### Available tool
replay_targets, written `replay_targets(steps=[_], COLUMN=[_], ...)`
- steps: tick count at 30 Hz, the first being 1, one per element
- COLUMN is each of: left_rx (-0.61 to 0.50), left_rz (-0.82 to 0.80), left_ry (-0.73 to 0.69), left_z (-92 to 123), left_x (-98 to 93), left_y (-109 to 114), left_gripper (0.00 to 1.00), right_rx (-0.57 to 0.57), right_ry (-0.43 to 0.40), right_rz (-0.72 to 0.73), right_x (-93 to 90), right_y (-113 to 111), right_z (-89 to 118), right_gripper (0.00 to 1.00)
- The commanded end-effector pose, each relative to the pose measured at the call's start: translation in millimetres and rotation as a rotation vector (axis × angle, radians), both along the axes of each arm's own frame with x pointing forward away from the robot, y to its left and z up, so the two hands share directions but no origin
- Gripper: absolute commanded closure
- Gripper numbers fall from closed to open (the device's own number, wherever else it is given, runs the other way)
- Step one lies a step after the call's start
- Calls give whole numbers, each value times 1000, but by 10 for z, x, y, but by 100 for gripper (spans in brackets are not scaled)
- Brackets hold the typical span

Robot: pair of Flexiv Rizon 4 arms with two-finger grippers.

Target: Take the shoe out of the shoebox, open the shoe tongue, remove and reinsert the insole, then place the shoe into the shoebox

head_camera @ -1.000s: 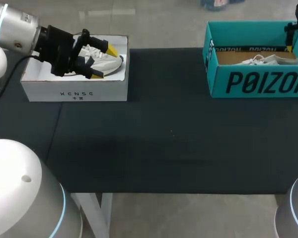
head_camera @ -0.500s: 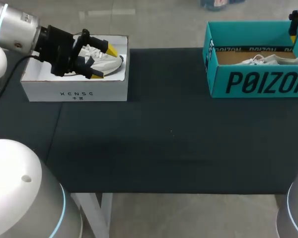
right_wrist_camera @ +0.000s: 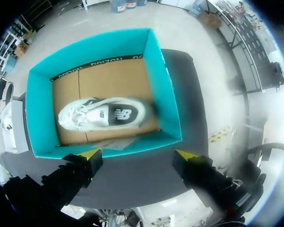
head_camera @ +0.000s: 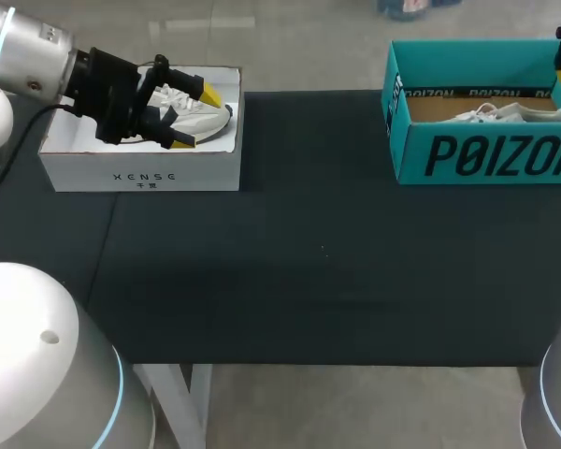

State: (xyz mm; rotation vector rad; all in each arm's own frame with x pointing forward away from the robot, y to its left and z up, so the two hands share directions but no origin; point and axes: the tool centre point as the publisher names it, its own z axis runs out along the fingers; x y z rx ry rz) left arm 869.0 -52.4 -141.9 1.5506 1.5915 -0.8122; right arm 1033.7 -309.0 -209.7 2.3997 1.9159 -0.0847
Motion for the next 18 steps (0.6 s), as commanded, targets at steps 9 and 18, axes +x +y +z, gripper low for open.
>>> replay_targets(steps=[9,18], left_rx=[144,293], left_rz=[-47,-196], left_ry=[-33,-103], left_z=[7,88], left_x=[416,967], left_y=[219,564], left_gripper=[0,0], right_rx=[-77,-77], right_ry=[-119,-85], right_rz=[-13,-20], right_x=[-875,-1102], right_y=[33,39], right_z=[47,-77], right_gripper=[0,0])
